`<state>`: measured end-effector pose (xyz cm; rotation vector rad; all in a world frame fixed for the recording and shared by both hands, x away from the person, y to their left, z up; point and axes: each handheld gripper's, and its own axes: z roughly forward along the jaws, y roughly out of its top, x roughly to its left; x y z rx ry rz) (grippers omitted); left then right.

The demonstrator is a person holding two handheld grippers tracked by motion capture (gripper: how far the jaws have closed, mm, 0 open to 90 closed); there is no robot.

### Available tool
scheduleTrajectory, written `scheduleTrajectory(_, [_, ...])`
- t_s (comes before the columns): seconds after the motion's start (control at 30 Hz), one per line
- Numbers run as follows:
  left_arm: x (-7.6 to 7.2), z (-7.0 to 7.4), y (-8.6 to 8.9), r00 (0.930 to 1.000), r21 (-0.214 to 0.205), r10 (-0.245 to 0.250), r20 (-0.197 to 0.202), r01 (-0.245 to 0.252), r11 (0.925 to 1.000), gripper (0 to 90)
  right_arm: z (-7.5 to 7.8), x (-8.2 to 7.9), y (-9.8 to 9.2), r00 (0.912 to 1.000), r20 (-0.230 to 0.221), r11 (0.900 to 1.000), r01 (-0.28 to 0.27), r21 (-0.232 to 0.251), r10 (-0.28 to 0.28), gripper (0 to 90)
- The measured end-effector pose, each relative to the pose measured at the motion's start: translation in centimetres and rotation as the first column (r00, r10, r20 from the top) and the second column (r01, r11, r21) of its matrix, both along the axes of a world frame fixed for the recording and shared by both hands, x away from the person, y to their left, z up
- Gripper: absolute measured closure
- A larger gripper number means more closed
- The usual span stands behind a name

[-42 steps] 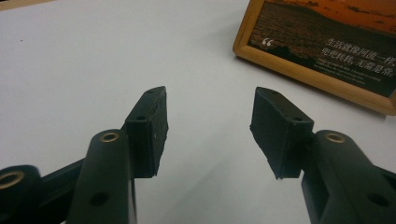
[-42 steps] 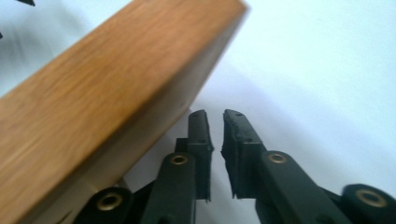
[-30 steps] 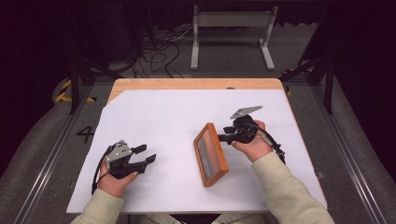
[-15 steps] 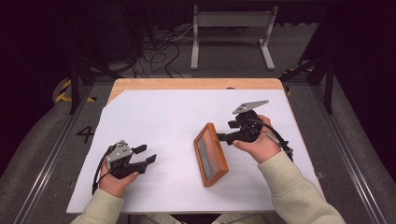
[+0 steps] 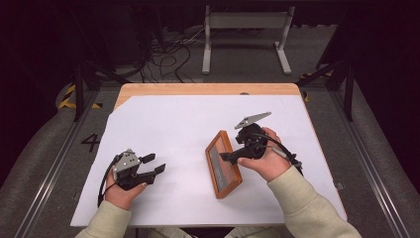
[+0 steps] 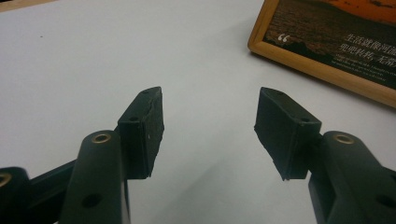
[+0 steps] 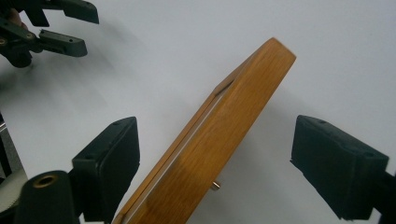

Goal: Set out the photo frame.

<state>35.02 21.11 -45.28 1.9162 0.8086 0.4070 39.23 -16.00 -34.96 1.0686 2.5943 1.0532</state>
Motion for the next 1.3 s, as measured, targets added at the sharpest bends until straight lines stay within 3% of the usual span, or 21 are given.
scheduleTrajectory(0.37, [0.0, -0.1, 0.0, 1.0000, -0.004, -0.003, -0.005, 0.003, 1.0000, 42.6, -2.1, 0.6, 0.9, 0.9972, -0.074, 0.9998, 0.001, -0.019, -0.003, 14.8])
scheduleTrajectory(0.5, [0.0, -0.1, 0.0, 1.0000, -0.004, -0.004, -0.006, 0.004, 1.0000, 42.6, -2.5, 0.8, 1.2, 0.9953, -0.096, 0.9998, -0.005, -0.018, 0.004, 18.4])
scheduleTrajectory(0.87, [-0.1, 0.0, -0.1, 1.0000, -0.005, -0.006, 0.004, 0.006, 1.0000, 44.0, -2.7, 0.8, 1.3, 0.9866, -0.162, 0.9998, -0.021, -0.001, 0.020, 41.3])
scheduleTrajectory(0.97, [-0.1, 0.0, -0.1, 0.9999, -0.006, -0.008, 0.008, 0.008, 1.0000, 44.5, -2.7, 0.8, 1.4, 0.9859, -0.166, 0.9993, -0.026, -0.025, 0.022, 48.1])
scheduleTrajectory(1.2, [-0.1, 0.0, -0.1, 0.9999, -0.007, -0.008, 0.009, 0.008, 0.9999, 44.9, -2.4, 0.7, 1.5, 0.9790, -0.203, 0.9990, 0.017, -0.041, -0.025, 57.1])
scheduleTrajectory(1.3, [-0.1, 0.0, 0.0, 0.9999, -0.010, -0.006, 0.010, 0.006, 0.9999, 45.0, -2.2, 0.7, 1.7, 0.9795, -0.201, 0.9974, -0.009, -0.071, -0.005, 62.4])
